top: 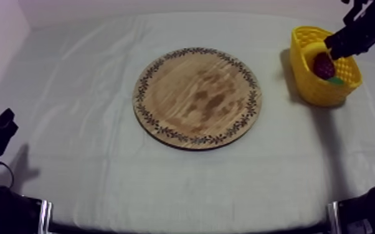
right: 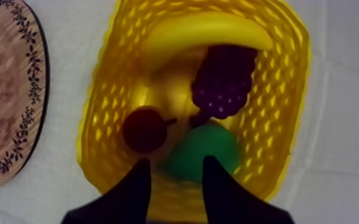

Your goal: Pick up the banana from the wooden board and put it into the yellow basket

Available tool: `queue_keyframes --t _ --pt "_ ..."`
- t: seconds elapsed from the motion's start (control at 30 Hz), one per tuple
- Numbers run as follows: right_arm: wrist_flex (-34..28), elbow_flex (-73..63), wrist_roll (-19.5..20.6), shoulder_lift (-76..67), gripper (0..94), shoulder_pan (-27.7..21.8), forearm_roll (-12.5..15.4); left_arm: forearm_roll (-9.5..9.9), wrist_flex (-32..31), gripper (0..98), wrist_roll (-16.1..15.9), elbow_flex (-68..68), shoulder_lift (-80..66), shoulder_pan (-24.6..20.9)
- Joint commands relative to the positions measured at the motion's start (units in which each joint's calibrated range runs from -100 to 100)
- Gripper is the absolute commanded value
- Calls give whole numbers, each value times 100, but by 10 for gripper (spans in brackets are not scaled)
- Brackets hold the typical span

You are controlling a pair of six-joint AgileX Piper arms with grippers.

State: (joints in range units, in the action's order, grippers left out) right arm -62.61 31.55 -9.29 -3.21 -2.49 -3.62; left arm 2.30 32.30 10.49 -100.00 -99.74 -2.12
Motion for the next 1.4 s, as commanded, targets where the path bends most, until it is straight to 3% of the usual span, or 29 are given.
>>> queue_keyframes --t 0.0,0.1,0.27,0.47,0.8,1.13,1.37 --pt "-9 73 -6 -131 262 12 14 2 3 1 -1 0 0 -2" --pt "28 292 60 -439 100 38 -18 2 3 1 -1 0 0 -2" --pt "160 750 216 -1166 24 77 -96 2 3 1 -1 0 0 -2" --pt "311 1392 251 -2230 9 -10 -75 2 3 1 -1 0 0 -2" --pt "681 2882 -109 -4458 7 -272 181 2 3 1 -1 0 0 -2" --pt "1280 4850 134 -7354 7 56 60 2 3 1 -1 0 0 -2" --pt "1843 6020 33 -8362 7 95 301 2 3 1 -1 0 0 -2"
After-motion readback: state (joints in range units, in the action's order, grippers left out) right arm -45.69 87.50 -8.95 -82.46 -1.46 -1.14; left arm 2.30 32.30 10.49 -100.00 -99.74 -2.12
